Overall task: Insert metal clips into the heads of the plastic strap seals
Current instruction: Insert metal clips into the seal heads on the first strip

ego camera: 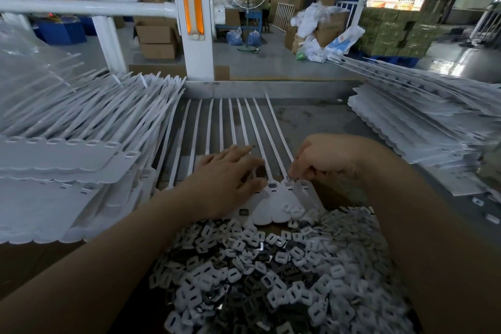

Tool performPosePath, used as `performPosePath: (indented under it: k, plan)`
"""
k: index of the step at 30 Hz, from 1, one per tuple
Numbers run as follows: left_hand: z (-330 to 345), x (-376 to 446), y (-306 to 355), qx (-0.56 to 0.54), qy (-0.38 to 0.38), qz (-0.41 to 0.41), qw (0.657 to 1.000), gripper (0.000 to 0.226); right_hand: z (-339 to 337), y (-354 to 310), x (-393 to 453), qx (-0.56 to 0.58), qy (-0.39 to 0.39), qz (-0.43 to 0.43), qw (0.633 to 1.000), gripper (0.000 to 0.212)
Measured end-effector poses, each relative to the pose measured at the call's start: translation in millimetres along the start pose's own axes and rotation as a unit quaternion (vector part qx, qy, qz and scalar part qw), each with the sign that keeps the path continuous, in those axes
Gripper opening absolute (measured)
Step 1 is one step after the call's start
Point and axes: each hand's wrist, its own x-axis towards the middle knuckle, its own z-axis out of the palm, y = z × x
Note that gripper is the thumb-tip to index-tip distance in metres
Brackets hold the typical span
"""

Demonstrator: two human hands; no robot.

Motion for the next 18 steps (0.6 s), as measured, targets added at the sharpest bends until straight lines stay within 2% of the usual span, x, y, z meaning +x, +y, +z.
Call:
performPosePath:
  k: [4,8,12,18]
  plan:
    - [0.1,0.2,2.1,0.007,0.024,-0.003,1.000,0.057,0.7,3.7,2.9,0.012,-0.014,0.018,1.000,0.033]
    - [0.1,0.3,2.1,0.013,0.017,-0.001,1.000,0.058,3.6,2.6,5.2,0.021,-0.014,0.011,1.000,0.020]
    - [-0.1,0.5,2.4,0.015,0.015,-0.001,1.000,0.060,5.2,3.8,7.4,0.026,-0.018,0.006,0.999,0.018]
    - [1.1,0.4,1.8,0.011,0.014,0.000,1.000,0.062,3.2,7.7,8.7,0.008,-0.014,0.003,1.000,0.035]
